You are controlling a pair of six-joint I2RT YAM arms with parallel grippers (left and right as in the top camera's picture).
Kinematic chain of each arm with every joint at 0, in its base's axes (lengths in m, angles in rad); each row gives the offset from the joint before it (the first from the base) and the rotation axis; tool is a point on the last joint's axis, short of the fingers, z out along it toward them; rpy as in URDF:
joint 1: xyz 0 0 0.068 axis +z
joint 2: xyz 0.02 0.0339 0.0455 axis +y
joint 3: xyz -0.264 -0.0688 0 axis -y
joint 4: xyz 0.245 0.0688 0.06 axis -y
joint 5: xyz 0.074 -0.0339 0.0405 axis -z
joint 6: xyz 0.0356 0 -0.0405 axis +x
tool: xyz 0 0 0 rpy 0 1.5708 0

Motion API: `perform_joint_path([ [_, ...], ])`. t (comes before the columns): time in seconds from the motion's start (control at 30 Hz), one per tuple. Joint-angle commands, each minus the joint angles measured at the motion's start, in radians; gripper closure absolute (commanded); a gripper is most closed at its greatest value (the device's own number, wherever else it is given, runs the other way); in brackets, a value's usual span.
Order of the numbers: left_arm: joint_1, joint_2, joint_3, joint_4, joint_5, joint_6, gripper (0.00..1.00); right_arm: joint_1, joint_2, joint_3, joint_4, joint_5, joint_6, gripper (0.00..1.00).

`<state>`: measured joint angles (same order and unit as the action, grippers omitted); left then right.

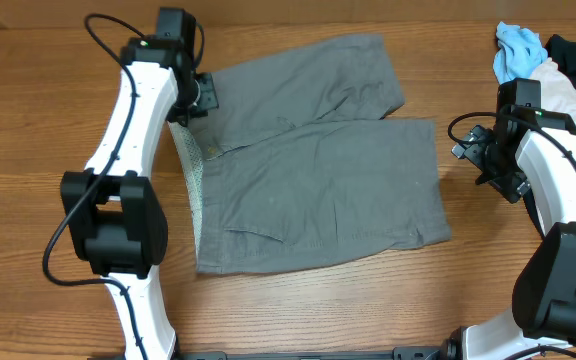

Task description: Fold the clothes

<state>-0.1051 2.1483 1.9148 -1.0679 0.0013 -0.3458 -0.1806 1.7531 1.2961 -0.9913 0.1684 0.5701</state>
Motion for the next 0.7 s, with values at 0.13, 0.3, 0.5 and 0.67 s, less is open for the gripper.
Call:
perform_joint_path([
  [0.13, -0.013, 0.093, -0.046, 0.09, 0.018, -0.044, 0.9, -0.001, -0.014, 0.026, 0.003, 0.011, 0.003, 0.0],
  [0.3, -0.022, 0.169, -0.046, 0.154, 0.018, -0.043, 0.91, -0.001, -0.014, 0.026, 0.003, 0.011, 0.003, 0.0],
  [0.5, -0.028, 0.201, -0.046, 0.254, 0.018, -0.032, 0.96, -0.001, -0.014, 0.026, 0.003, 0.011, 0.003, 0.0],
  [0.67, -0.034, 0.203, -0.046, 0.314, 0.018, -0.017, 0.96, -0.001, -0.014, 0.026, 0.003, 0.011, 0.003, 0.0],
])
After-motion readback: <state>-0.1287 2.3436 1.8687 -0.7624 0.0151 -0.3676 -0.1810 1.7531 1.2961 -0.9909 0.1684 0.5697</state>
